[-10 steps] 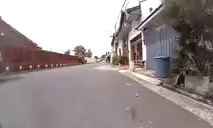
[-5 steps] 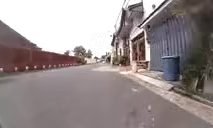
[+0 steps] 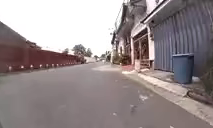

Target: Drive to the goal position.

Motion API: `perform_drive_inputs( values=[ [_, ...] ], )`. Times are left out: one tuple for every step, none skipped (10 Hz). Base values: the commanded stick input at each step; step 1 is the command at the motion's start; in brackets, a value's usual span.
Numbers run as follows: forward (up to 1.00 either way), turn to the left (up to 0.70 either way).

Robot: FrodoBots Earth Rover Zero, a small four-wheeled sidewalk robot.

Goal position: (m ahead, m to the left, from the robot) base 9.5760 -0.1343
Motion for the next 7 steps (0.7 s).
perform_drive_inputs(
  values=[
    [1.0, 0.0],
    [1.0, 0.0],
    [1.0, 0.0],
    [1.0, 0.0],
    [1.0, 0.0],
    [1.0, 0.0],
    [1.0, 0.0]
  ],
)
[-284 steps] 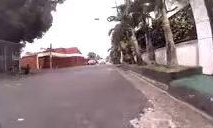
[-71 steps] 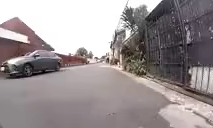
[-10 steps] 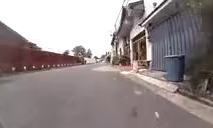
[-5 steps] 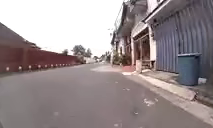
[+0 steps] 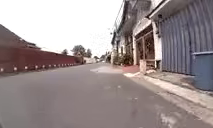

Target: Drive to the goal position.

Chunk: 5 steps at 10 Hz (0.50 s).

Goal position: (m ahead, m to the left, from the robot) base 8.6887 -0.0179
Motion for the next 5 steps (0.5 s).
perform_drive_inputs(
  values=[
    [1.0, 0.0],
    [1.0, 0.0],
    [1.0, 0.0],
    [1.0, 0.0],
    [1.0, 0.0]
  ],
)
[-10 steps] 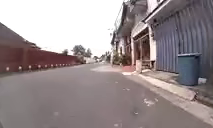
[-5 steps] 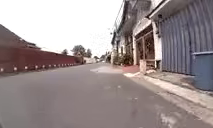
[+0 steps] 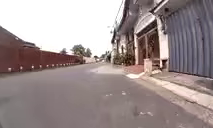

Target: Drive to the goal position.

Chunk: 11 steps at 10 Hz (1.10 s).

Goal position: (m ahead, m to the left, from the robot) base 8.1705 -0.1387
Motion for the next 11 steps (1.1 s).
perform_drive_inputs(
  values=[
    [1.0, 0.0],
    [1.0, 0.0],
    [1.0, 0.0],
    [1.0, 0.06],
    [1.0, 0.25],
    [1.0, 0.31],
    [1.0, 0.09],
    [1.0, 0.0],
    [1.0, 0.0],
    [1.0, 0.0],
    [1.0, 0.0]
  ],
)
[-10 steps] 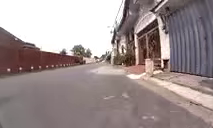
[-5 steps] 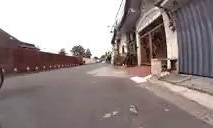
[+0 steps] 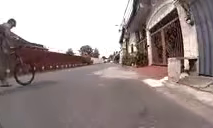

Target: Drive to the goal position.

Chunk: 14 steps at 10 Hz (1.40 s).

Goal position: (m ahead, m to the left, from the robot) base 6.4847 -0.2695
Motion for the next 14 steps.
perform_drive_inputs(
  values=[
    [1.0, 0.0],
    [1.0, 0.0],
    [1.0, 0.0],
    [1.0, 0.0],
    [1.0, 0.0],
    [1.0, 0.0],
    [1.0, 0.0],
    [1.0, 0.0],
    [1.0, 0.0],
    [1.0, 0.0],
    [1.0, 0.0],
    [1.0, 0.0],
    [1.0, 0.0],
    [1.0, 0.0]
  ],
)
